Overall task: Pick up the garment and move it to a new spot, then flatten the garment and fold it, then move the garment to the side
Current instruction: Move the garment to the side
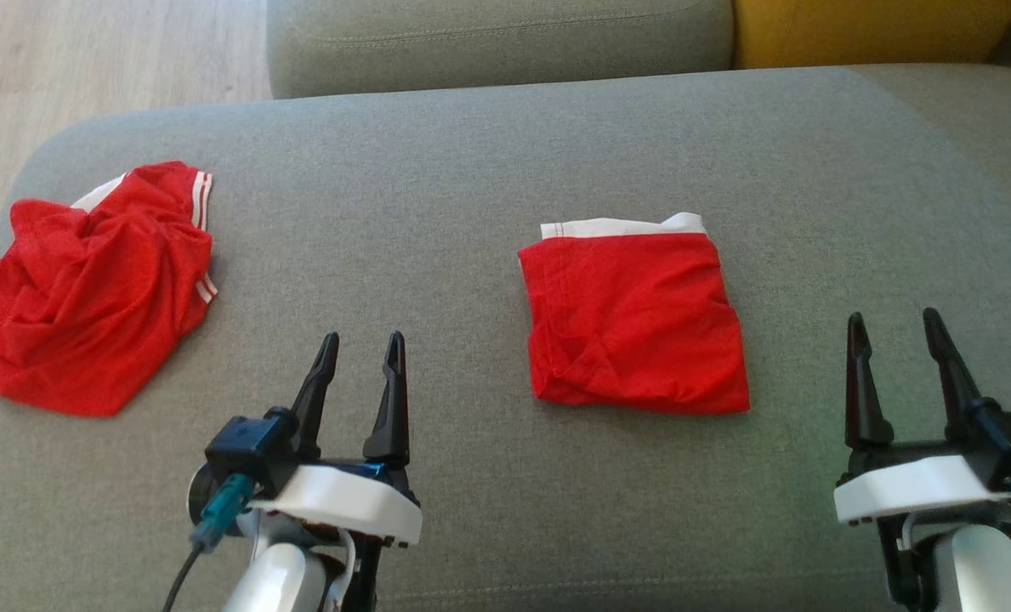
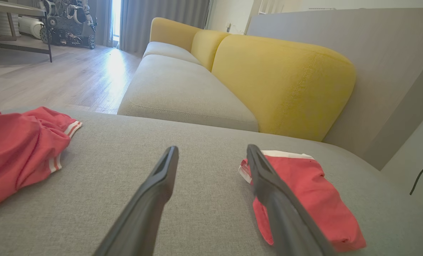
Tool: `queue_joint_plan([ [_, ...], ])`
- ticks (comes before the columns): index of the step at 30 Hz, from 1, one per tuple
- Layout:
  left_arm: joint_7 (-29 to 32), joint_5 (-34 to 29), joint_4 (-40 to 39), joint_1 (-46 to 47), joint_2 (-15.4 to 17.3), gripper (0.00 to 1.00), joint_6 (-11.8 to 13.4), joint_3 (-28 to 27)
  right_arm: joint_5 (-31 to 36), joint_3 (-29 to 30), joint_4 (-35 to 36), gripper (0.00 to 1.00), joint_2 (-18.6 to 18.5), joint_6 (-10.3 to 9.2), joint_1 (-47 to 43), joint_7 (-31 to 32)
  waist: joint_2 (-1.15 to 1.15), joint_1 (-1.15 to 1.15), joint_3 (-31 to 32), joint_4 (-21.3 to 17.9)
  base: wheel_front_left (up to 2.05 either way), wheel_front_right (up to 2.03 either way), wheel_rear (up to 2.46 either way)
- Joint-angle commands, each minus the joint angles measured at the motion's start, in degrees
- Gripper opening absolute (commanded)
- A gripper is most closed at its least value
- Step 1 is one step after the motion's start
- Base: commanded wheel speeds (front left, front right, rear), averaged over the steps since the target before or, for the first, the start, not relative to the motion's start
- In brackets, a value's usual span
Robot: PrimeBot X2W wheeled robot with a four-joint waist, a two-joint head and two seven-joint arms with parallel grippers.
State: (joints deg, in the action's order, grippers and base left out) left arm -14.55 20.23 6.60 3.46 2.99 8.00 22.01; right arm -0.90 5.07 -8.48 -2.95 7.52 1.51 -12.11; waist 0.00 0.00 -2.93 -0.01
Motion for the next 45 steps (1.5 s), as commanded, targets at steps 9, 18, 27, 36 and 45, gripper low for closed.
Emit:
queue_joint_plan([
  [9, -0.4, -0.5, -2.5, 1.2, -0.1, 1.0, -0.2, -1.6, 0.4, -1.4, 0.8, 1.0, -0.1, -0.03, 1.2, -0.6, 0.0, 0.0, -0.3, 0.1, 0.0, 0.0, 0.0],
  [18, -0.4, -0.7, -2.0, 1.1, -0.1, 1.0, -0.2, -1.4, 0.2, -1.2, 0.5, 1.0, 0.0, -0.03, 1.2, -0.6, 0.0, 0.0, -0.4, 0.3, 0.0, 0.0, 0.0],
  [27, -0.4, -0.6, -2.0, 1.6, -0.1, 1.0, -0.2, -1.0, -1.1, -2.8, 0.4, 1.0, -0.4, -0.03, 1.9, -0.2, 0.0, 0.0, -1.4, 1.0, 0.0, 0.0, 0.0],
  [36, -0.4, -0.4, -2.1, 3.9, -0.1, 1.0, -0.7, -1.2, -14.1, -6.1, -3.3, 1.0, -2.0, -0.03, 9.2, 6.0, 0.0, 0.0, -6.8, 2.2, 0.0, 0.0, 0.0],
  [45, -0.4, -0.2, -2.4, 6.8, -0.1, 1.0, -1.0, -0.5, -19.1, -7.2, -12.0, 1.0, -2.4, -0.03, 16.1, 12.0, 0.0, 0.0, -11.4, 4.3, 0.0, 0.0, 0.0],
])
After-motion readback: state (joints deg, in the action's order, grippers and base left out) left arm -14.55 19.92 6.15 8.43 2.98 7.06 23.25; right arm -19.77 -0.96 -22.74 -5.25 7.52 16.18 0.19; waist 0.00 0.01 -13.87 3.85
